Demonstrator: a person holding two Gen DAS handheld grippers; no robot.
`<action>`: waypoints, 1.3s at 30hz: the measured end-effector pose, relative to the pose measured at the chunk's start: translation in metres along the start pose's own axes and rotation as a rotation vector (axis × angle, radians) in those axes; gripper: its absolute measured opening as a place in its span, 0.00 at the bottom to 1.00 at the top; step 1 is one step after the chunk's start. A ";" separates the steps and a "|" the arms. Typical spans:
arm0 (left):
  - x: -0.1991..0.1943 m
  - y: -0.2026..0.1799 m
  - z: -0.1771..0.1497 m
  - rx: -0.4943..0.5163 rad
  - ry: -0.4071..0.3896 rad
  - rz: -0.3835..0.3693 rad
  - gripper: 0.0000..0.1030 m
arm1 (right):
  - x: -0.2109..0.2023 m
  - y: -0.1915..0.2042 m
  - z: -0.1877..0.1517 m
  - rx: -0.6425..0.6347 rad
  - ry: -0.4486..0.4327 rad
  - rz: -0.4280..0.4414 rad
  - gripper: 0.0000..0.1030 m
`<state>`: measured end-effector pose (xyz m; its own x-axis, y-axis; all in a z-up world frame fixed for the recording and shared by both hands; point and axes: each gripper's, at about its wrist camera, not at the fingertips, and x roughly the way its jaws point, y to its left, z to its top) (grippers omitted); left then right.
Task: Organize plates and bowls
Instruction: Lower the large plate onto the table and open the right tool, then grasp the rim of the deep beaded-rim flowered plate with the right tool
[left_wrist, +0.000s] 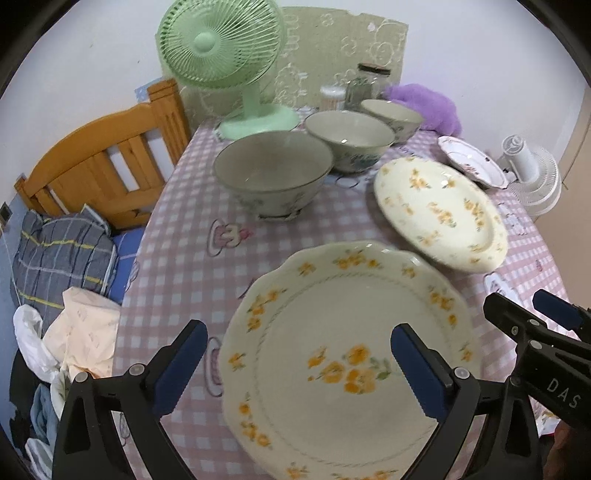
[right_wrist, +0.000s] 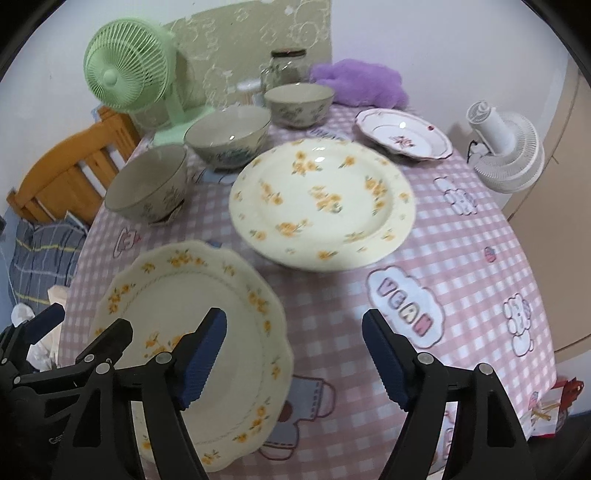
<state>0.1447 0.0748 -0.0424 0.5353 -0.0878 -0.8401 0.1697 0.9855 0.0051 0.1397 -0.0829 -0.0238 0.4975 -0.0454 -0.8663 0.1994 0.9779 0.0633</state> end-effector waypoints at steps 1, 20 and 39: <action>-0.002 -0.003 0.002 0.001 -0.007 -0.002 0.97 | -0.003 -0.005 0.002 0.005 -0.008 0.001 0.77; 0.018 -0.092 0.064 -0.025 -0.072 0.024 0.94 | 0.014 -0.088 0.076 -0.058 -0.073 0.015 0.76; 0.119 -0.132 0.123 -0.062 0.022 0.110 0.86 | 0.113 -0.136 0.147 -0.050 -0.004 0.042 0.76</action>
<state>0.2874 -0.0838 -0.0766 0.5294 0.0235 -0.8481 0.0595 0.9961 0.0648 0.2930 -0.2512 -0.0573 0.5076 -0.0050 -0.8616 0.1362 0.9879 0.0745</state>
